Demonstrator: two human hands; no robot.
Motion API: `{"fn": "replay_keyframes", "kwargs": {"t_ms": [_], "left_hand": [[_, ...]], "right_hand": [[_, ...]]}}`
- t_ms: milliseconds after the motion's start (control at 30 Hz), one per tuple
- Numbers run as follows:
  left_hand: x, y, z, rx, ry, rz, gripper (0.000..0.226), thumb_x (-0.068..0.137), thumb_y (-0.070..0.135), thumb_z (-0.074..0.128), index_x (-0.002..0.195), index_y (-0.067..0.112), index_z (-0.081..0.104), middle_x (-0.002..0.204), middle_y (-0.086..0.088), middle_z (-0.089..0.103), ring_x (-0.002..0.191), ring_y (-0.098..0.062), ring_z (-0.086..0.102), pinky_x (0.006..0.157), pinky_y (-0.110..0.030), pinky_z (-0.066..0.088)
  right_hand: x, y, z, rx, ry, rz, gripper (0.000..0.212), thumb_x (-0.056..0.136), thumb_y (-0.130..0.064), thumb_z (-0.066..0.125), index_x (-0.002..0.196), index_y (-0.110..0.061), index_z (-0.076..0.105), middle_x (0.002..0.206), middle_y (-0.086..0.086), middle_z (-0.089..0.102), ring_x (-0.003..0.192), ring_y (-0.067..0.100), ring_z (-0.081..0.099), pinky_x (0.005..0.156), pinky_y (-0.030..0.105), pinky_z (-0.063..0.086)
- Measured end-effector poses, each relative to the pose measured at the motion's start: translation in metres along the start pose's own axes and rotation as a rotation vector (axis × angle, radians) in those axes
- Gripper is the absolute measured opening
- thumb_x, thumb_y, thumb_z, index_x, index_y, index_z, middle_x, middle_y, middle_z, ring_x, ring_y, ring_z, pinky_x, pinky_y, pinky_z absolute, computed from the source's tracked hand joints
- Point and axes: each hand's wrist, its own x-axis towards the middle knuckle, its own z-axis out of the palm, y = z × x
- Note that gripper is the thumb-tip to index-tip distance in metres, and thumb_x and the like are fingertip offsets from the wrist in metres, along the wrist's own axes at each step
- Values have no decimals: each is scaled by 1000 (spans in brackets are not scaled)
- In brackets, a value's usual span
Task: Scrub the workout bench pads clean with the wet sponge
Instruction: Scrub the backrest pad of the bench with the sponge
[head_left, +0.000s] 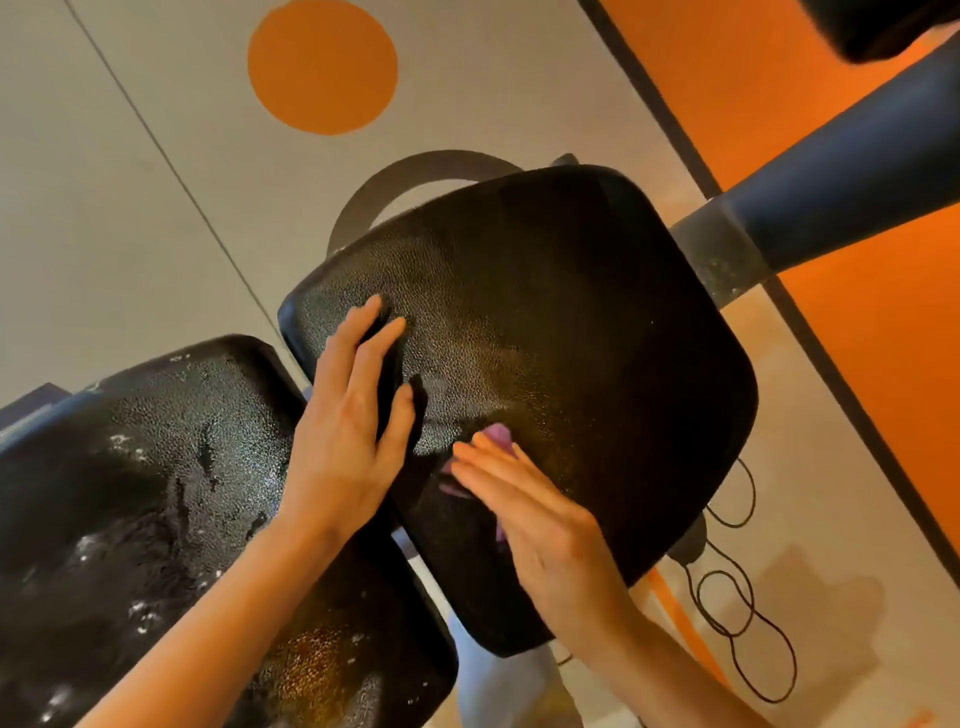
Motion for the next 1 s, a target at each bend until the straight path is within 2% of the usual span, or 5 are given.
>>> {"fn": "replay_keyframes", "kwargs": {"t_ms": [200, 333, 533, 800, 1000], "left_hand": [[30, 0, -8, 41, 42, -86, 55, 97, 29, 50, 149, 21, 34, 160, 7, 20, 149, -10, 16, 112, -26, 23], [52, -8, -13, 37, 73, -127, 54, 97, 30, 49, 148, 21, 34, 159, 5, 20, 148, -15, 22, 114, -37, 31], [93, -20, -11, 98, 105, -151, 52, 99, 32, 44, 147, 17, 34, 158, 0, 23, 148, -18, 21, 114, -37, 29], [138, -25, -4, 159, 137, -271, 51, 101, 37, 36, 146, 14, 36, 152, -7, 34, 146, -26, 27, 116, -53, 31], [141, -28, -2, 233, 103, -275, 53, 98, 40, 26, 142, 13, 40, 148, -10, 43, 149, -25, 23, 124, -32, 3]], "right_hand": [[79, 24, -44, 12, 142, -22, 46, 95, 3, 50, 137, -14, 47, 144, -11, 45, 126, 25, 55, 92, 48, 54], [133, 34, -60, 5, 199, 40, 41, 95, 1, 51, 135, -11, 51, 139, 0, 52, 111, 32, 64, 87, 21, 55], [203, 62, -88, 88, 358, 341, 35, 100, -10, 48, 133, -15, 57, 99, -9, 68, 78, -12, 60, 69, 1, 44], [250, 102, -105, -80, 293, 395, 36, 101, -13, 46, 136, -20, 52, 124, 0, 64, 79, -16, 58, 70, -3, 41], [251, 120, -106, -191, 153, 341, 24, 99, -26, 51, 118, -22, 64, 110, -11, 65, 105, 3, 58, 94, 29, 52]]}}
